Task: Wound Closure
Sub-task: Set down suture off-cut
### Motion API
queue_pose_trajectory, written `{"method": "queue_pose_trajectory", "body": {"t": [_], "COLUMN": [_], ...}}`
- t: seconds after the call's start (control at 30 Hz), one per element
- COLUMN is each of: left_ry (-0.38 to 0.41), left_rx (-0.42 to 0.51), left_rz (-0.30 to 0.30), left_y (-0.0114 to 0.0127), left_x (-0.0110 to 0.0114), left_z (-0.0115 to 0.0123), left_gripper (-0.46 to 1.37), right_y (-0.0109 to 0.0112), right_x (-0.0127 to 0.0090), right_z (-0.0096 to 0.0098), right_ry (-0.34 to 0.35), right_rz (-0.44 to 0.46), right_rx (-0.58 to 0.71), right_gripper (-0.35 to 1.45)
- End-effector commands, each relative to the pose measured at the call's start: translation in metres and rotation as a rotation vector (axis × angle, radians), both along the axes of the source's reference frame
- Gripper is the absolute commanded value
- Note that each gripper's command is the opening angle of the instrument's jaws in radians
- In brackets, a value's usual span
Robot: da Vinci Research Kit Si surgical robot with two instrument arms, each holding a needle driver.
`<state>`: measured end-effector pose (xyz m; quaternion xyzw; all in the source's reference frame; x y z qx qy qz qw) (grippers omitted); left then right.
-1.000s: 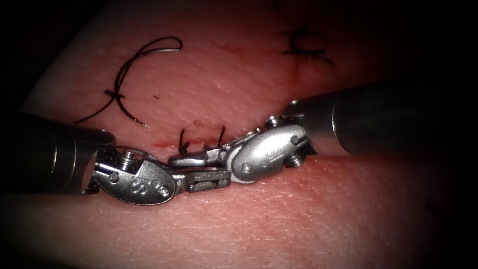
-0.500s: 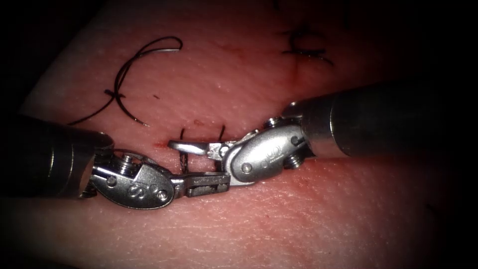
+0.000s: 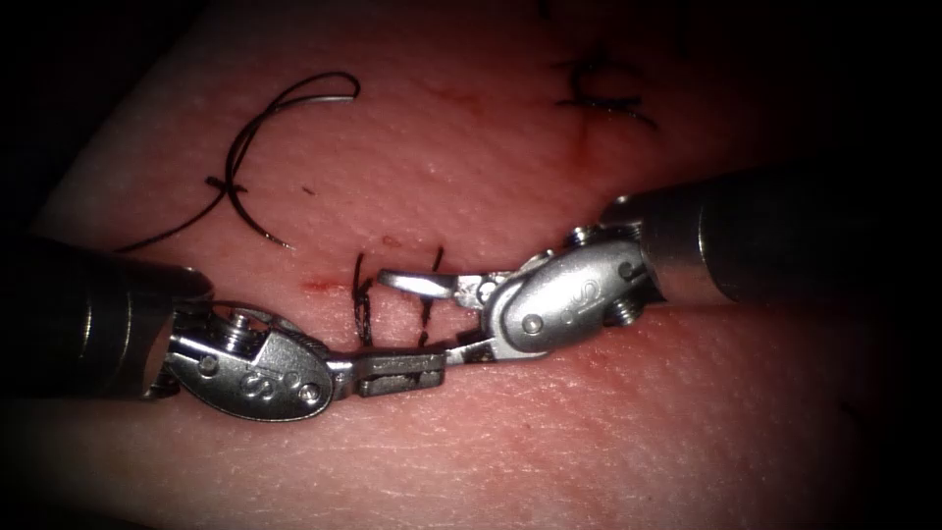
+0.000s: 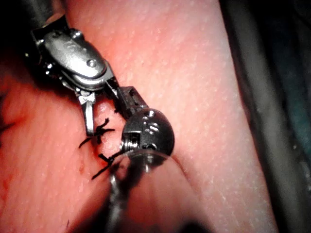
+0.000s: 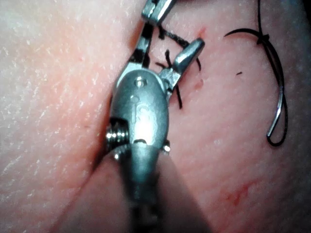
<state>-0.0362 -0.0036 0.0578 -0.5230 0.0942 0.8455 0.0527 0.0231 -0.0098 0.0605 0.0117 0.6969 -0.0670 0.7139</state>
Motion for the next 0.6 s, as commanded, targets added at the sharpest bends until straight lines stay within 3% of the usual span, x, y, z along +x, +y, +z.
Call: {"method": "queue_pose_trajectory", "body": {"t": [0.03, 0.17, 0.5, 0.6], "left_ry": [0.002, 0.009, 0.005, 0.004], "left_rx": [-0.004, -0.025, -0.043, -0.049], "left_rz": [0.008, 0.016, 0.030, 0.035], "left_y": [0.0000, 0.0001, -0.0003, -0.0003], "left_x": [0.0000, -0.0005, -0.0025, -0.0030], "left_z": [0.0000, 0.0000, 0.0000, 0.0002], "left_gripper": [-0.35, -0.35, -0.35, -0.35], "right_y": [0.0001, 0.0008, 0.0058, 0.0066], "right_x": [-0.0005, -0.0027, -0.0112, -0.0121], "right_z": [0.0000, 0.0000, -0.0004, -0.0006], "right_ry": [-0.009, -0.018, -0.120, -0.131], "right_rz": [-0.004, 0.005, 0.103, 0.113], "right_rx": [0.000, 0.010, 0.014, 0.020], "right_gripper": [1.44, 1.44, 1.36, 1.32]}}
